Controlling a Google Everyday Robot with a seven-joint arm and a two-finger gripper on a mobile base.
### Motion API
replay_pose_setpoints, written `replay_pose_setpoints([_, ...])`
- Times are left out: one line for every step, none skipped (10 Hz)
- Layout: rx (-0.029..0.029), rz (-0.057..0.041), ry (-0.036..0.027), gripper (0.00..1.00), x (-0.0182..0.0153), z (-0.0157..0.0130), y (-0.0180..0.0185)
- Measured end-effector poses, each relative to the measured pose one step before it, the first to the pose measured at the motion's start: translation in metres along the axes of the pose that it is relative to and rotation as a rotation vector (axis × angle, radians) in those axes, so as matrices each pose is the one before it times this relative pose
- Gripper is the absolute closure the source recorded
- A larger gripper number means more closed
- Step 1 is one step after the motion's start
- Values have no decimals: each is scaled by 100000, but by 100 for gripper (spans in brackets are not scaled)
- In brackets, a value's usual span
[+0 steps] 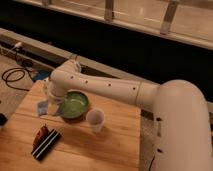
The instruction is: Place the white sponge in the ceramic bowl
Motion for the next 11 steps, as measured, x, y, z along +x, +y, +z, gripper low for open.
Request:
replay_pose_setpoints([1820,1144,-1520,100,748,-218,-150])
replay_pose_setpoints([3038,1591,-1745,100,1313,-577,-727])
replay_pose_setpoints([1987,249,-1667,100,571,-382,-549])
replay_pose_setpoints([1345,534,-824,100,747,-343,-574])
replay_pose_setpoints([1294,996,-1103,100,808,-426,-703])
replay_pose_setpoints([906,1180,-1387,100,1091,-198,-891])
replay_pose_setpoints([-32,455,-636,100,388,151,-438])
replay_pose_setpoints([-674,495,-356,100,547,429,-741])
replay_pose_setpoints([-1223,173,373,100,345,574,-878])
replay_pose_setpoints([-1202,-271,965,100,-26,430,-673])
replay_pose_setpoints([-1250,-366,1178,100,59,441,-583])
